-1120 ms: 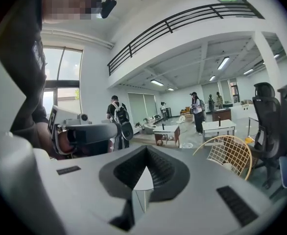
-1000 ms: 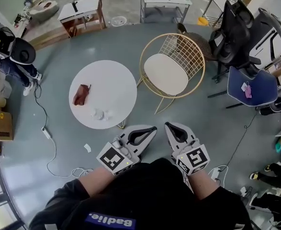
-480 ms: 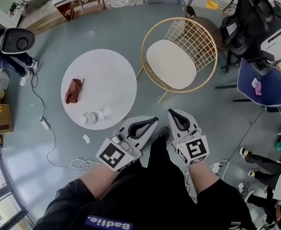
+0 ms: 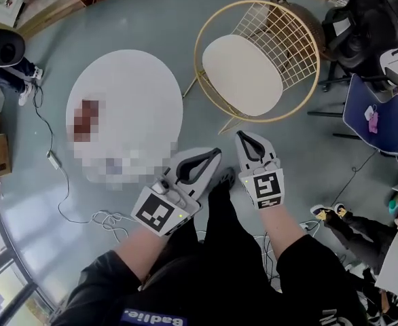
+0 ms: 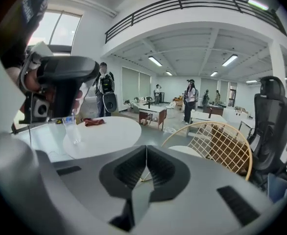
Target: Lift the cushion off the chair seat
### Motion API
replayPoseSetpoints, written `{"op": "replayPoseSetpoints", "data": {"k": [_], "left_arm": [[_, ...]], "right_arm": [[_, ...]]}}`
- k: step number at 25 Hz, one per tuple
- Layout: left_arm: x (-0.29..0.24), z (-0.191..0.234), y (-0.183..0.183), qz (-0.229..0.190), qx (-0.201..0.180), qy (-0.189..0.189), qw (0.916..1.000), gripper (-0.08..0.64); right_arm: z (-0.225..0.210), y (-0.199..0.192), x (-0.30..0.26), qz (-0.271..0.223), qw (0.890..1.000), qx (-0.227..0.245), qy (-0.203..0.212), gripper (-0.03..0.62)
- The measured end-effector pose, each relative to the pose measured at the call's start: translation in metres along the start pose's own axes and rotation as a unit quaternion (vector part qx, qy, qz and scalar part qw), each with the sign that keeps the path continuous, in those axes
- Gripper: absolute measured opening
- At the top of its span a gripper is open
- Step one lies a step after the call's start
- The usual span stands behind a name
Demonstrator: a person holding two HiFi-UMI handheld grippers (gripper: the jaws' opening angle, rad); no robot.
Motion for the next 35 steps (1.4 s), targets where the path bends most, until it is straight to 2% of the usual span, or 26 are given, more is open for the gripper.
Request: {"op": "replayPoseSetpoints", "data": {"k": [9, 14, 21, 24, 26, 27, 30, 35], "left_arm": [[-0.018, 0.021, -0.056, 0.020, 0.009, 0.014, 0.9997, 0.014], [-0.023, 0.024, -0.084, 0.027, 0.012, 0.012, 0.9995, 0.014], [-0.026, 0.030, -0.112, 0.039, 0.012, 0.005, 0.9992, 0.014], [-0.028, 0.033, -0.120, 0.040, 0.013, 0.003, 0.9991, 0.014], [-0.028, 0.034, -0.125, 0.041, 0.014, 0.001, 0.9991, 0.014], [-0.028, 0.034, -0.127, 0.043, 0.015, -0.001, 0.9990, 0.014], [-0.026, 0.034, -0.134, 0.048, 0.016, -0.005, 0.9987, 0.014], [-0.023, 0.036, -0.142, 0.056, 0.016, -0.009, 0.9983, 0.014]], "right_arm": [[-0.043, -0.072, -0.063, 0.047, 0.997, 0.051, -0.035, 0.028], [-0.068, -0.114, -0.095, 0.081, 0.990, 0.090, -0.070, 0.029], [-0.092, -0.160, -0.136, 0.115, 0.981, 0.126, -0.096, 0.031], [-0.102, -0.183, -0.154, 0.137, 0.973, 0.152, -0.105, 0.044], [-0.109, -0.196, -0.165, 0.154, 0.967, 0.170, -0.110, 0.094], [-0.113, -0.202, -0.169, 0.161, 0.964, 0.179, -0.114, 0.100], [-0.125, -0.216, -0.181, 0.180, 0.952, 0.210, -0.131, 0.109], [-0.139, -0.237, -0.199, 0.216, 0.930, 0.256, -0.153, 0.163]]}}
Point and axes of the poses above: the fingertips, and each gripper's own axes: x backward along the fingers, z to its left, y out of its top, the point moved 2 cm from there along x, backward along the fingers, and after that the axes turned 12 degrees about -x, right-handed, at the moved point
